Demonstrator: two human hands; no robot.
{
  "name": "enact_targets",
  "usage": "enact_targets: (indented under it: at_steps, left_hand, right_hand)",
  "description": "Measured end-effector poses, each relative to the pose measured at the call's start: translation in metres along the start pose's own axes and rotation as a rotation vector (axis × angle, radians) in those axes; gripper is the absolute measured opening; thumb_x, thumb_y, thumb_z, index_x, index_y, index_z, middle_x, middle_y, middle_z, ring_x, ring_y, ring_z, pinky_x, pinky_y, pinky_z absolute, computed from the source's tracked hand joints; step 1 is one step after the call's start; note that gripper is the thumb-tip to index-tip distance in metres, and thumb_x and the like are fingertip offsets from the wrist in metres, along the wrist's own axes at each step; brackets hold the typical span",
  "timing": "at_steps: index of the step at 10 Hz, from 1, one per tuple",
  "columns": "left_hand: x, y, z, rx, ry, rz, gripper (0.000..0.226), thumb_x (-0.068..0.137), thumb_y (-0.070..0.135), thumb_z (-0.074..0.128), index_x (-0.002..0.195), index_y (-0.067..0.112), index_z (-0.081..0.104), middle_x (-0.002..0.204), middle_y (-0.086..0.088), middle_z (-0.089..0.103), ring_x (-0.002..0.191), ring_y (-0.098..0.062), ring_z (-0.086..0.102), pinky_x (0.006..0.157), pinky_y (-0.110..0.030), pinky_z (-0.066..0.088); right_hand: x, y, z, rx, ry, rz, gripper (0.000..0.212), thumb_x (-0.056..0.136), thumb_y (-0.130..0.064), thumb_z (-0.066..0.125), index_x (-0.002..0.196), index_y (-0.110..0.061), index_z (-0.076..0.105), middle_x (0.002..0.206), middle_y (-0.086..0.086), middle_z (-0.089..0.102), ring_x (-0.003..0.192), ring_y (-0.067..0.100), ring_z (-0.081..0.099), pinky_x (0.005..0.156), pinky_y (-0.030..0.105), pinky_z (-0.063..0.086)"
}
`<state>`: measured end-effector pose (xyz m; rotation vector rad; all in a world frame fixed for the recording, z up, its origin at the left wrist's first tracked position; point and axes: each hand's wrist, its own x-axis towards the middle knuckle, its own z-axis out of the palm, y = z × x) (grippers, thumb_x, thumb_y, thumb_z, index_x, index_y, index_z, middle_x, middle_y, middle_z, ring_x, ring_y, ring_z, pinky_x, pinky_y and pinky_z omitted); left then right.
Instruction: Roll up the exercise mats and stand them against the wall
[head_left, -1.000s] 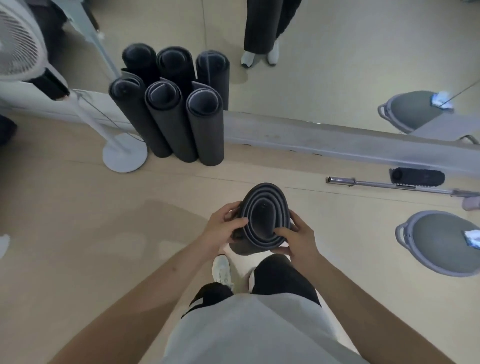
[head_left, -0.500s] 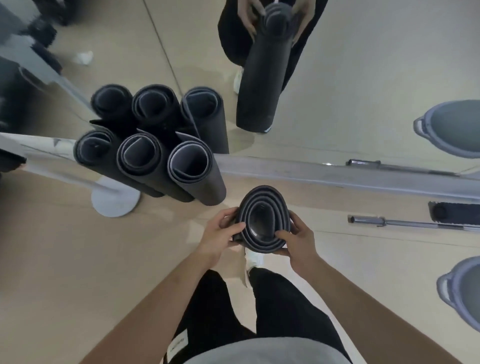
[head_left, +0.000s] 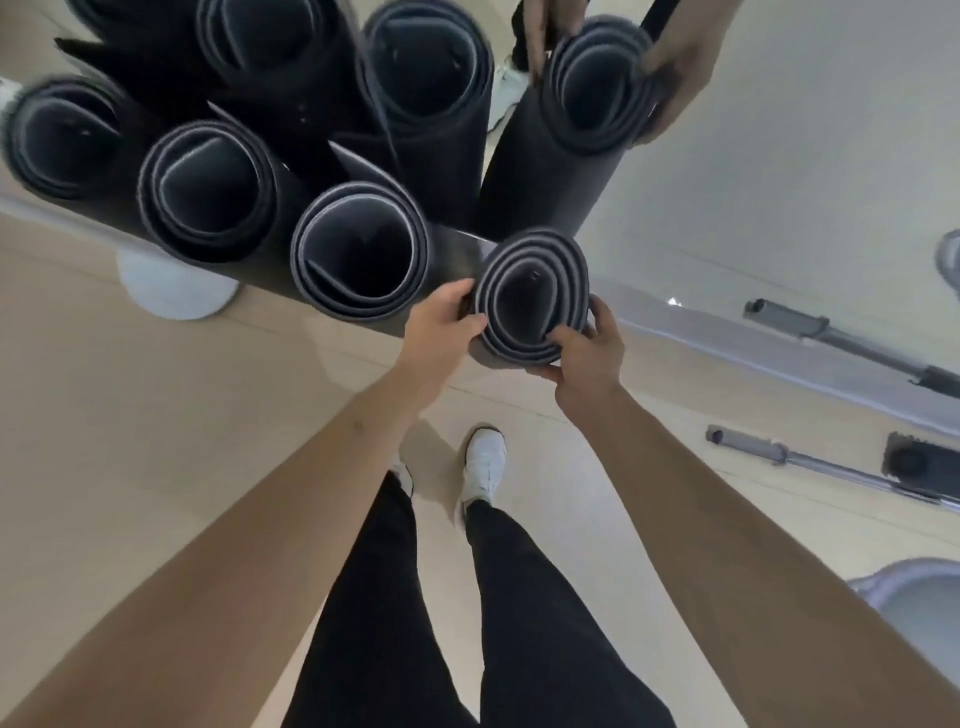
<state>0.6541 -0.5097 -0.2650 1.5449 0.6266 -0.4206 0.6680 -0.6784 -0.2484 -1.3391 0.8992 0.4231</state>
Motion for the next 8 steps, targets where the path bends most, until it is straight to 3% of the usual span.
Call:
enact_targets:
  at_steps: [1, 2, 3, 4, 5, 6, 7, 8]
  left_hand:
    - [0.022, -0.014, -0.003, 0.081, -0.046, -0.005, 0.056, 0.093, -0.003, 0.059, 0.145, 0.018, 0.057, 0.115, 0.0, 0.071, 0.099, -0.008, 0.07, 0.093, -0.027, 0.055]
    - [0.032, -0.027, -0.009, 0.133, -0.016, -0.022, 0.083, 0.093, 0.002, 0.066, 0.163, 0.029, 0.031, 0.159, 0.005, 0.047, 0.147, -0.019, 0.044, 0.123, -0.042, 0.038]
    - [0.032, -0.026, -0.013, 0.231, 0.091, -0.001, 0.081, 0.096, -0.001, 0.063, 0.163, 0.028, 0.03, 0.162, 0.009, 0.043, 0.149, -0.01, 0.04, 0.124, -0.031, 0.034]
    - [0.026, -0.03, -0.01, 0.261, 0.161, 0.027, 0.072, 0.093, 0.007, 0.068, 0.158, 0.024, 0.042, 0.153, 0.007, 0.056, 0.142, -0.01, 0.051, 0.122, -0.038, 0.039]
    - [0.017, -0.042, -0.01, 0.244, 0.167, 0.033, 0.067, 0.086, 0.018, 0.065, 0.148, 0.036, 0.048, 0.141, 0.009, 0.065, 0.135, -0.016, 0.059, 0.113, -0.05, 0.049]
    - [0.001, -0.034, -0.009, 0.234, 0.167, 0.067, 0.051, 0.089, 0.016, 0.065, 0.131, 0.043, 0.062, 0.121, 0.012, 0.073, 0.117, -0.021, 0.069, 0.098, -0.054, 0.058]
    - [-0.012, -0.024, -0.009, 0.217, 0.146, 0.031, 0.054, 0.091, 0.007, 0.065, 0.124, 0.05, 0.063, 0.114, 0.013, 0.075, 0.11, -0.018, 0.07, 0.097, -0.047, 0.06]
    - [-0.022, -0.024, -0.015, 0.18, 0.073, -0.108, 0.052, 0.094, 0.008, 0.064, 0.141, 0.028, 0.061, 0.12, 0.003, 0.074, 0.1, -0.02, 0.07, 0.089, -0.038, 0.057]
  right_hand:
    - [0.032, 0.011, 0.012, 0.009, -0.044, 0.064, 0.054, 0.093, 0.01, 0.058, 0.127, -0.031, 0.052, 0.126, 0.011, 0.066, 0.105, 0.036, 0.07, 0.061, 0.044, 0.063]
    - [0.053, 0.016, 0.014, -0.074, -0.128, 0.145, 0.058, 0.097, -0.019, 0.074, 0.145, -0.022, 0.042, 0.12, 0.01, 0.067, 0.103, 0.038, 0.073, 0.076, 0.053, 0.065]
    - [0.062, 0.012, 0.011, -0.236, -0.117, 0.166, 0.062, 0.094, -0.041, 0.075, 0.144, -0.016, 0.048, 0.123, 0.005, 0.066, 0.099, 0.031, 0.073, 0.08, 0.052, 0.065]
    - [0.066, 0.008, 0.0, -0.278, -0.08, 0.183, 0.06, 0.092, -0.051, 0.074, 0.138, -0.016, 0.056, 0.126, 0.005, 0.065, 0.102, 0.032, 0.07, 0.075, 0.048, 0.066]
    - [0.067, 0.002, -0.005, -0.274, -0.084, 0.184, 0.057, 0.093, -0.043, 0.075, 0.139, -0.014, 0.057, 0.124, 0.006, 0.067, 0.101, 0.034, 0.073, 0.077, 0.048, 0.066]
    - [0.062, -0.006, -0.006, -0.302, -0.076, 0.174, 0.051, 0.096, -0.031, 0.074, 0.14, -0.012, 0.056, 0.12, 0.009, 0.069, 0.098, 0.033, 0.073, 0.077, 0.046, 0.066]
    - [0.052, -0.015, -0.008, -0.329, -0.105, 0.183, 0.052, 0.096, -0.027, 0.073, 0.143, -0.012, 0.055, 0.111, 0.003, 0.067, 0.098, 0.031, 0.072, 0.074, 0.043, 0.066]
    - [0.036, -0.016, -0.019, -0.334, -0.096, 0.201, 0.04, 0.096, -0.024, 0.073, 0.132, -0.012, 0.062, 0.107, 0.004, 0.066, 0.096, 0.032, 0.071, 0.069, 0.042, 0.065]
